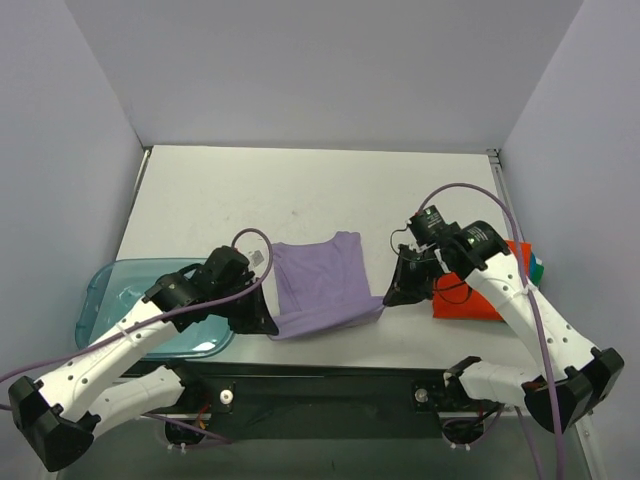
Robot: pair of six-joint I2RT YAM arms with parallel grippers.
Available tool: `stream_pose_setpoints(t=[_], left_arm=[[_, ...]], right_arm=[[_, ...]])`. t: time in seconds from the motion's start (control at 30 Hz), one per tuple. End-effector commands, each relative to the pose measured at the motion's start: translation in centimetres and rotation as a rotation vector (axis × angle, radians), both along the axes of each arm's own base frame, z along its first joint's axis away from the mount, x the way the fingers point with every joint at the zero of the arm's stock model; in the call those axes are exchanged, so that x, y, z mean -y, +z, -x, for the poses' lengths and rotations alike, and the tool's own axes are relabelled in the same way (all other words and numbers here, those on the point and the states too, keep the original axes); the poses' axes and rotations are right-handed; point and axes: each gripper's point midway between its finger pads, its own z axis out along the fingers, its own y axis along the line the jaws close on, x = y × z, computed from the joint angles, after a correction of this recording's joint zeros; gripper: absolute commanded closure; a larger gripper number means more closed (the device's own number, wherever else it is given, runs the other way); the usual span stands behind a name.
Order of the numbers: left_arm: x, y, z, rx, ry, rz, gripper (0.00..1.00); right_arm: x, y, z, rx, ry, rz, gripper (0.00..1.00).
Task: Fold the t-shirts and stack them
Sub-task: Fold the long partially folded tshirt into a neat square
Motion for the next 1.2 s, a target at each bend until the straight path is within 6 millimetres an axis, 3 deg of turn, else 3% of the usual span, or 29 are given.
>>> stream_pose_setpoints(t=[0.0, 0.23, 0.5, 0.73, 0.9, 1.17], left_arm=[[0.1, 1.3, -1.7, 0.043, 0.0, 0.042, 1.0], [0.7, 1.0, -5.0, 0.048, 0.0, 0.102, 1.0], [-0.1, 1.0, -8.7, 0.068, 0.071, 0.112, 1.0], [-0.1, -0.3, -12.1, 0.049, 0.084, 0.134, 1.0], [-1.1, -0.7, -15.4, 0.064, 0.125, 0.146, 1.0], [-2.1, -3.6, -19.9, 0.019, 0.146, 0.127, 1.0]], right_arm=[[1.4, 0.2, -1.3, 0.017, -0.016, 0.109, 1.0], [0.5, 1.0, -4.4, 0.05, -0.006, 0.116, 1.0], [0.3, 0.9, -8.4, 0.067, -0.017, 0.119, 1.0], [-0.3, 1.3, -13.2, 0.107, -0.021, 0.107, 1.0], [-1.0, 0.1, -17.0, 0.095, -0.022, 0.117, 1.0], [-2.2, -2.1, -22.5, 0.081, -0.013, 0.121, 1.0]])
